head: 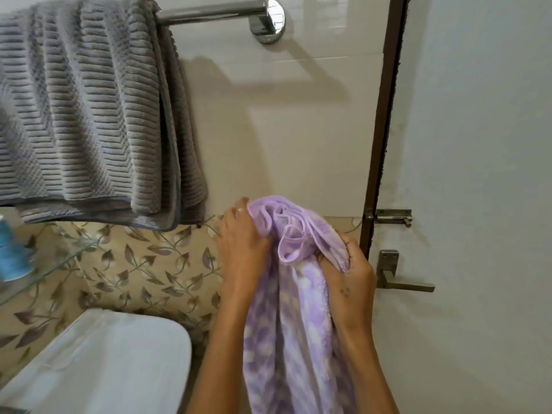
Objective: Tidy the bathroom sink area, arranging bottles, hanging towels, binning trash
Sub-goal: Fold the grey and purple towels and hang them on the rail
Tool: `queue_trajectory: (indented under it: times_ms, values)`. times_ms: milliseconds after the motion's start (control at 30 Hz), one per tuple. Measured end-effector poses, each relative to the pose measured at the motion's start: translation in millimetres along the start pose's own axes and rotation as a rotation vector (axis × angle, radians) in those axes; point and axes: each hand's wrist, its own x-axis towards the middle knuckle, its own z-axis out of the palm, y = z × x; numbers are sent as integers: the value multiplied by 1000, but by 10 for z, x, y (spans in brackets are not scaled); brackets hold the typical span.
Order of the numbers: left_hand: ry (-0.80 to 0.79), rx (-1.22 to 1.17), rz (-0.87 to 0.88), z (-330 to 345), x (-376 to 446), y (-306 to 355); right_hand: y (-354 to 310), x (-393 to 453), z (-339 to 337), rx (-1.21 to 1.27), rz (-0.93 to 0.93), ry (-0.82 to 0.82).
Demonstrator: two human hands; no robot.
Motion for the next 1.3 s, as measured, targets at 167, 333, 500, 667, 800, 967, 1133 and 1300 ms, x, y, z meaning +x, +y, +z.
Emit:
queue_trajectory:
  times_ms: [167,333,500,667,800,967,1133,1300]
  values:
    - [92,-63,-84,175,-487,-66,114,-92,-3,13,112,-12]
    - [-283,-540,-393,295,-721,-20,128,-78,-84,-16,135,38]
    - [-277,-646,-365,295,-803,13,102,-84,-250,-74,91,72]
    - [-387,-549,-262,291,-924,185,123,-157,-317,-145,64,61]
    - [-274,-137,-9,288,-926,186,100,-205,-306,-203,35,26]
    - [-173,12,101,281,-924,173,147,-236,-251,-275,-15,-36]
    - [-36,116,108,248,-936,156,228,-279,-184,-318,-74,-54]
    - [-142,-116,-91,253,-905,-25,352,-248,-243,-399,176,78]
